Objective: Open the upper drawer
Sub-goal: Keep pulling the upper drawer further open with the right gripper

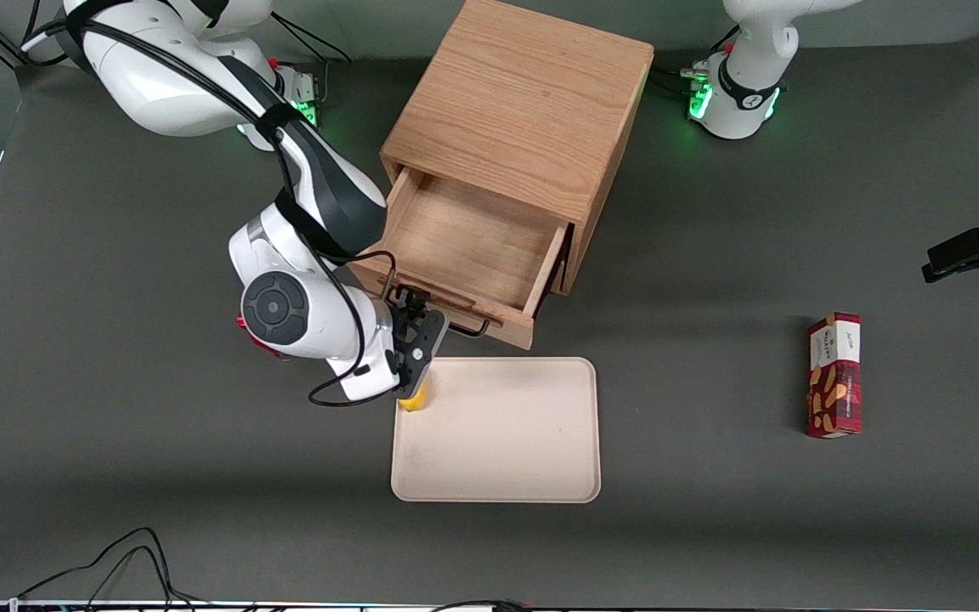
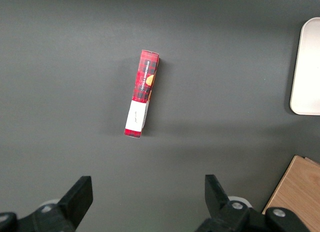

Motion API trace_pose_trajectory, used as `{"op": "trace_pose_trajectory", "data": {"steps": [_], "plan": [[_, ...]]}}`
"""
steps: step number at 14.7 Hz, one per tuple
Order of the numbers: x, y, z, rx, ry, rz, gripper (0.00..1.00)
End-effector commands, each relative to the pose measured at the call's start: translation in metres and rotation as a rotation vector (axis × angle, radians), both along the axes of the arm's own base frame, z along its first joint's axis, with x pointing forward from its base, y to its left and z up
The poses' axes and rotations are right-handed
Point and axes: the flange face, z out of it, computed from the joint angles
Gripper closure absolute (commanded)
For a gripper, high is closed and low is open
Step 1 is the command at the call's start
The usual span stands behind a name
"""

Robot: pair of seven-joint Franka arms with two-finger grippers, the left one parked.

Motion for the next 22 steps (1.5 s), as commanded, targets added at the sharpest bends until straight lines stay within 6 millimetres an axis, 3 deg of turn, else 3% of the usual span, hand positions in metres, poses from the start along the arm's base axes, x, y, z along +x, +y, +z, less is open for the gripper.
{"op": "trace_pose_trajectory", "data": {"steps": [1,10,22], "plan": [[0.007,-0.001,0.003,-0.006,-0.016,0.028,0.00],[0.022,0.002,0.004,0.019,-0.042,0.010,0.00],[0.039,-0.014,0.002,0.002,-0.081,-0.019,0.00]]}}
